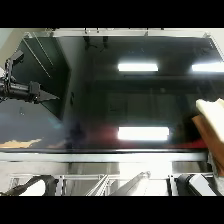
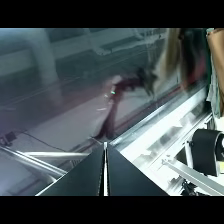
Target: Fold the shirts.
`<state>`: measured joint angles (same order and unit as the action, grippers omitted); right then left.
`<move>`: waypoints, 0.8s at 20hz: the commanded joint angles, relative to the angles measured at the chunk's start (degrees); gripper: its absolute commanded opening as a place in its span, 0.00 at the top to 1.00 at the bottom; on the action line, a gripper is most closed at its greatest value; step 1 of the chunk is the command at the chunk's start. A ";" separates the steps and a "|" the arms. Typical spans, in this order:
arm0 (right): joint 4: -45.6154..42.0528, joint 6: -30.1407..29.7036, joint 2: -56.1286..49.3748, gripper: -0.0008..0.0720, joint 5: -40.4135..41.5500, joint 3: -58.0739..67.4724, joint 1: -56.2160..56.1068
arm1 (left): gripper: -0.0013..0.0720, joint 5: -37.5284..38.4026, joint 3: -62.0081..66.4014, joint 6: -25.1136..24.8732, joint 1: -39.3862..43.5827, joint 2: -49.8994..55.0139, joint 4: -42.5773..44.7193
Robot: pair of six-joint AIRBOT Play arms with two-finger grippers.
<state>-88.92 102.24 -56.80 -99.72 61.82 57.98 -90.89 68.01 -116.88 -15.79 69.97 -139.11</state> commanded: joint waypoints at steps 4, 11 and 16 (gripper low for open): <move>-6.03 -0.31 0.20 0.94 2.08 -11.87 6.10 | 0.95 0.24 -0.02 -0.31 0.00 0.02 0.09; -1.14 0.00 -1.40 0.02 -5.81 -9.51 5.90 | 0.95 0.59 0.00 -0.31 0.00 0.02 -0.09; 34.14 -0.31 3.02 0.03 -4.85 -6.91 -1.05 | 0.95 0.96 0.02 -0.35 0.00 -0.04 -0.87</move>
<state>-75.26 102.04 -55.88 -104.36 53.91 60.69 -90.11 68.01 -117.19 -15.79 69.97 -139.52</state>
